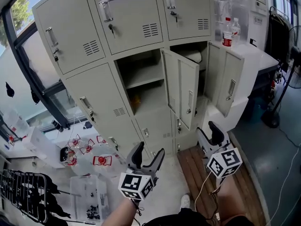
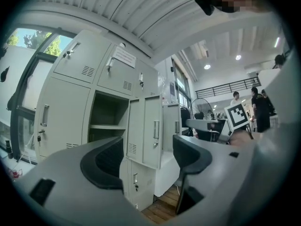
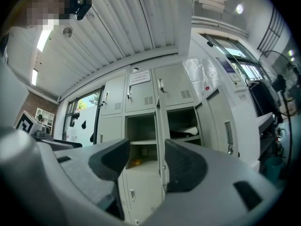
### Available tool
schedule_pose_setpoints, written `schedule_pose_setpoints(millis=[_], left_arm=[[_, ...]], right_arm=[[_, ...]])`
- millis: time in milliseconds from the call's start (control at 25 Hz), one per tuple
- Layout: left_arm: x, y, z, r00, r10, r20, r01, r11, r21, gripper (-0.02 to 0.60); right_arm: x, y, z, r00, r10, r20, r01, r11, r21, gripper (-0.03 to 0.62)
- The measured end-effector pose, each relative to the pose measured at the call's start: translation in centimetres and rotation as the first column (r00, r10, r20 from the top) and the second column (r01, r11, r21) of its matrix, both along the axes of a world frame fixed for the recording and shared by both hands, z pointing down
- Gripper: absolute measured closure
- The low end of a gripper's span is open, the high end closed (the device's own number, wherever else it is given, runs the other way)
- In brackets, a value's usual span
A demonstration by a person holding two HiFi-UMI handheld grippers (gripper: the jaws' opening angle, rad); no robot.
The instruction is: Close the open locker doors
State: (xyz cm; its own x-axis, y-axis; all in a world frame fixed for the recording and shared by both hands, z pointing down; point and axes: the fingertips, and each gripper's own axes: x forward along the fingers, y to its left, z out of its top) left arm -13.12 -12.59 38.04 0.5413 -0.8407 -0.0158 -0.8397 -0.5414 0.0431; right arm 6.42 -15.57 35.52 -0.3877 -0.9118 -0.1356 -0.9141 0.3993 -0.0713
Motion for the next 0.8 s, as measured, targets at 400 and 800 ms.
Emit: schedule_pose_setpoints(millis=[400, 800], left_arm=[[9.3, -7.0, 0.4, 0.999, 0.044, 0.022, -0.043, 0.999, -0.02, 0.264], [16.2, -11.2, -0.5, 0.998, 0.065, 0.018, -0.065, 0.998, 0.0, 0.264]], right_arm=[[6.2, -6.9, 1.2, 0.999, -0.039, 0.023, 0.039, 0.999, -0.03, 0.377], [10.1, -9.6, 1.4, 0.997, -0.079, 0.01, 0.08, 0.996, -0.034, 0.377]])
